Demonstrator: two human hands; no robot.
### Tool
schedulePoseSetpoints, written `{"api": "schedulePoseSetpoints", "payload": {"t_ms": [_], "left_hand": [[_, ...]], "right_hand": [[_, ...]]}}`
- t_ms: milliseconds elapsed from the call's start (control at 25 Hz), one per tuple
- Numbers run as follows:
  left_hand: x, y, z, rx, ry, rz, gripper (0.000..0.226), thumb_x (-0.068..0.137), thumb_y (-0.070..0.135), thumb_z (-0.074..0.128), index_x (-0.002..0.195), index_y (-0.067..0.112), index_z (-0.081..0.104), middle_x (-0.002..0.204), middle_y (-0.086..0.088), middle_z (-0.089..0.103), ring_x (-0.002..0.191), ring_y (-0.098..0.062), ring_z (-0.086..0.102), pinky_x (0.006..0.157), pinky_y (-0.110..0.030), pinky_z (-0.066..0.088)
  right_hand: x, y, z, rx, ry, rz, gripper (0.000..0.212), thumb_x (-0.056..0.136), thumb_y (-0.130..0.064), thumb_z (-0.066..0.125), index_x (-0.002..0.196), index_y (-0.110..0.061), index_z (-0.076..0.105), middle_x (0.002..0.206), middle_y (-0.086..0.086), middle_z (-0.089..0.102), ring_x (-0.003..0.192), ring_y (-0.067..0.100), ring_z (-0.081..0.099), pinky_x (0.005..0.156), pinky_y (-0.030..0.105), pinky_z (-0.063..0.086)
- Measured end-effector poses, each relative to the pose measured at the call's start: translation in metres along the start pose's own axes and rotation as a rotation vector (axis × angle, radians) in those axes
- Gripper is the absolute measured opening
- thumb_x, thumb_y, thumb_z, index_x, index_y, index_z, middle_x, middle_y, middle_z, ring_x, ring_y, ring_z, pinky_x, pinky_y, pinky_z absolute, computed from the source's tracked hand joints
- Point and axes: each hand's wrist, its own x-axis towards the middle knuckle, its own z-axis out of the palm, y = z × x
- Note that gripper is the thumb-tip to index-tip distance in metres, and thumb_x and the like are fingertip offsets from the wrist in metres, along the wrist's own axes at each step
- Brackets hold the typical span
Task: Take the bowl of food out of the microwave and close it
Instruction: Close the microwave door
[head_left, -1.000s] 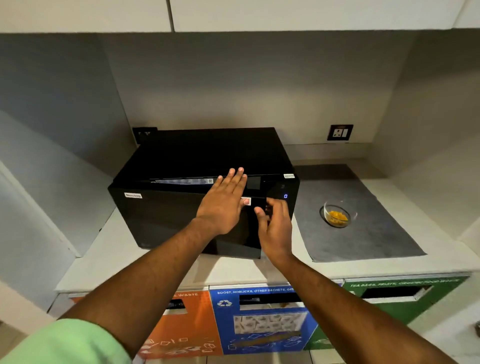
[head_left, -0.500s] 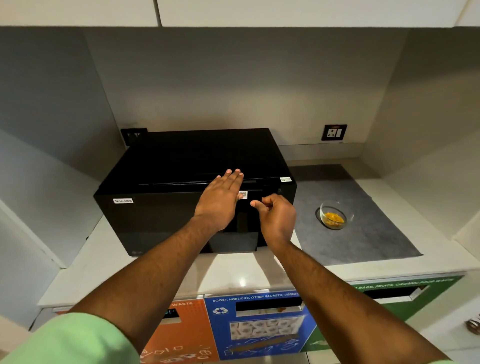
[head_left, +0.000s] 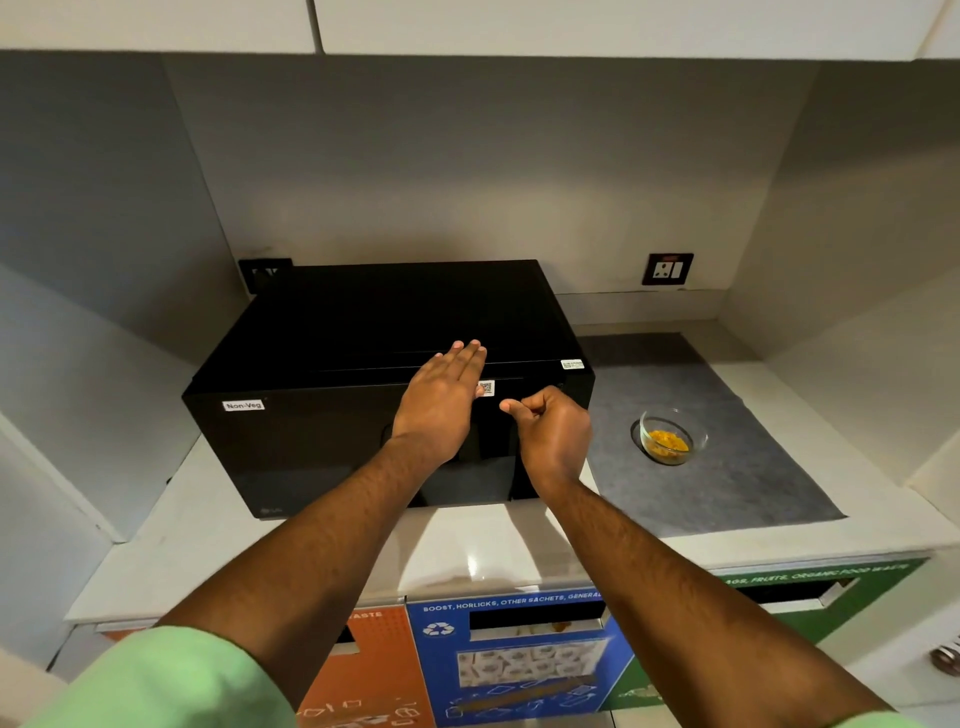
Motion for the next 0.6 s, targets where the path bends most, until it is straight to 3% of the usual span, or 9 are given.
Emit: {"api": "schedulePoseSetpoints", "payload": {"t_ms": [320, 600], "left_hand": [[0.002, 0.000, 0.004, -0.020, 0.026, -0.012, 0.061, 0.105, 0.020, 0.042, 0.161, 0.017, 0.019, 0.170, -0.002, 0.019, 0.158, -0.018, 0.014, 0.129, -0.035, 0.013], [-0.011, 0.005, -0.007, -0.021, -0.049, -0.020, 0.064, 0.106, 0.023, 0.036, 0.162, 0.014, 0.008, 0.172, -0.005, 0.007, 0.159, -0.021, 0.003, 0.129, -0.039, 0.007]], "right_hand": [[-0.001, -0.005, 0.003, -0.054, 0.012, 0.004, 0.026, 0.081, -0.040, 0.079, 0.077, -0.017, 0.068, 0.073, -0.007, 0.068, 0.065, 0.005, 0.062, 0.057, 0.016, 0.044], [-0.001, -0.014, -0.015, -0.106, -0.103, -0.001, 0.022, 0.087, -0.038, 0.074, 0.079, -0.020, 0.066, 0.072, -0.010, 0.063, 0.065, 0.004, 0.058, 0.060, 0.019, 0.042]]}}
